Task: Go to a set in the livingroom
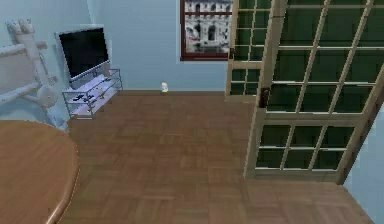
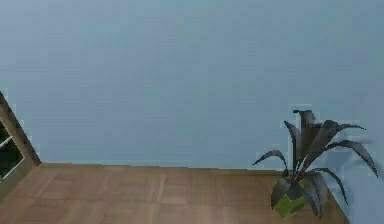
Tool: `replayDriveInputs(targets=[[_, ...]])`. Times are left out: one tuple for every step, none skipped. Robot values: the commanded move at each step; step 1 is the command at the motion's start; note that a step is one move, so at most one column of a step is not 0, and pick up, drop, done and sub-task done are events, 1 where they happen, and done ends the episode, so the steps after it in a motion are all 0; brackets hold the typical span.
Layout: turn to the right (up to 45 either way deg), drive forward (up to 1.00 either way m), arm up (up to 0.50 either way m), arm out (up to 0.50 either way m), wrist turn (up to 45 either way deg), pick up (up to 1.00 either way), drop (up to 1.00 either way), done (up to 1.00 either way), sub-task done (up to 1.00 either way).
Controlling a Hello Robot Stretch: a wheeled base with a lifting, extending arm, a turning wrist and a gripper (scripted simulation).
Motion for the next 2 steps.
replayDriveInputs(targets=[[-3.0,0.0,0.0,0.0,0.0,0.0,0.0,0.0,0.0],[0.0,0.9,0.0,0.0,0.0,0.0,0.0,0.0,0.0]])
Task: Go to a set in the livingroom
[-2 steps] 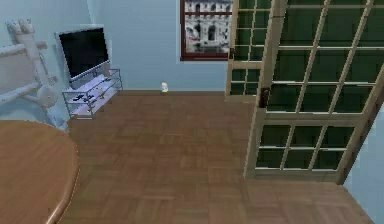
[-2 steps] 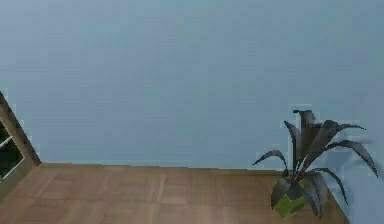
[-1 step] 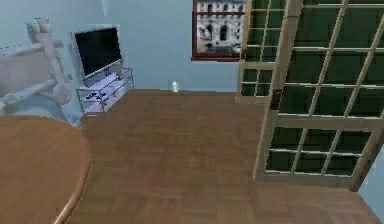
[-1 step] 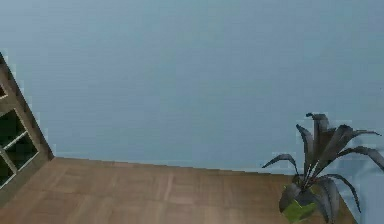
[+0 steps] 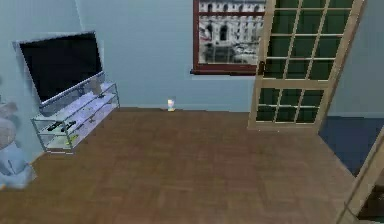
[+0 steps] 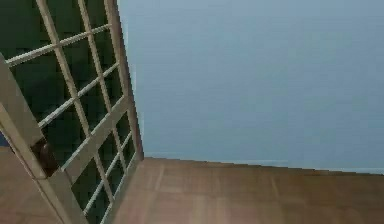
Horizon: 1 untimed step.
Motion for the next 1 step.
replayDriveInputs(targets=[[-33.0,0.0,0.0,0.0,0.0,0.0,0.0,0.0,0.0]])
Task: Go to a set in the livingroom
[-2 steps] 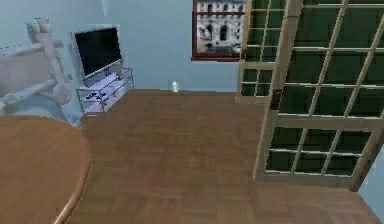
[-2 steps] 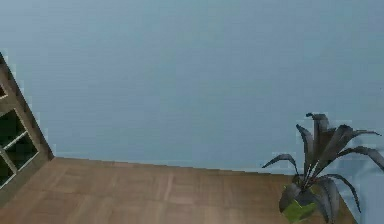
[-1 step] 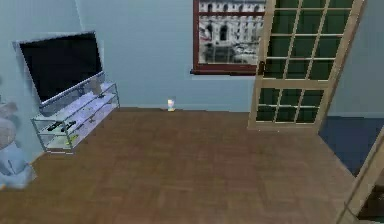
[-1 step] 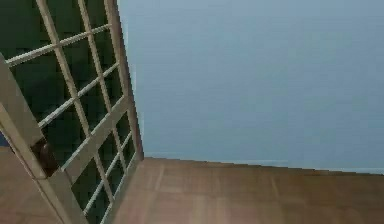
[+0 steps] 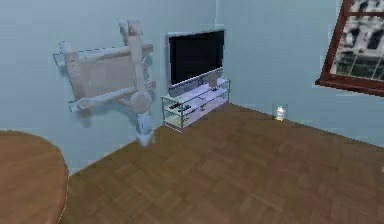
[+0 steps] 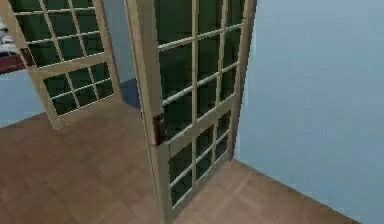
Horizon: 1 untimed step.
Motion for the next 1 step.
replayDriveInputs(targets=[[0.0,0.9,0.0,0.0,0.0,0.0,0.0,0.0,0.0]])
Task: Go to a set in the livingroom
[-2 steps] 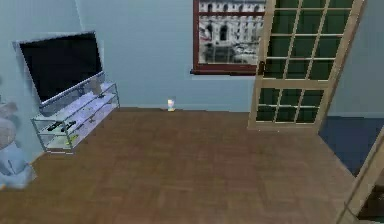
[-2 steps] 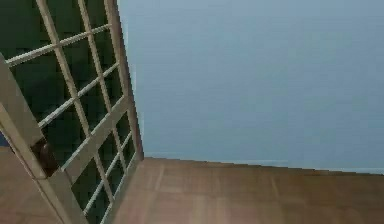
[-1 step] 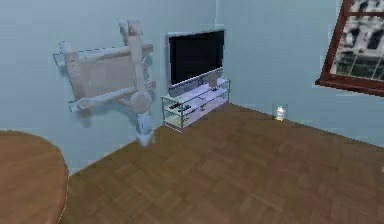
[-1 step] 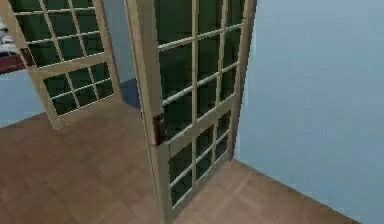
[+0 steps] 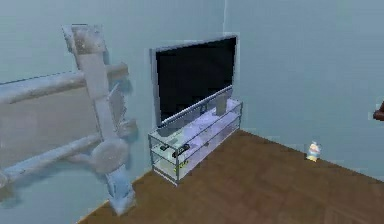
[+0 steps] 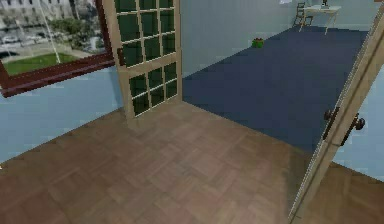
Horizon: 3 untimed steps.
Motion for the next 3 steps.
replayDriveInputs(targets=[[-6.0,0.0,0.0,0.0,0.0,0.0,0.0,0.0,0.0],[0.0,0.6,0.0,0.0,0.0,0.0,0.0,0.0,0.0],[12.0,0.0,0.0,0.0,0.0,0.0,0.0,0.0,0.0]])
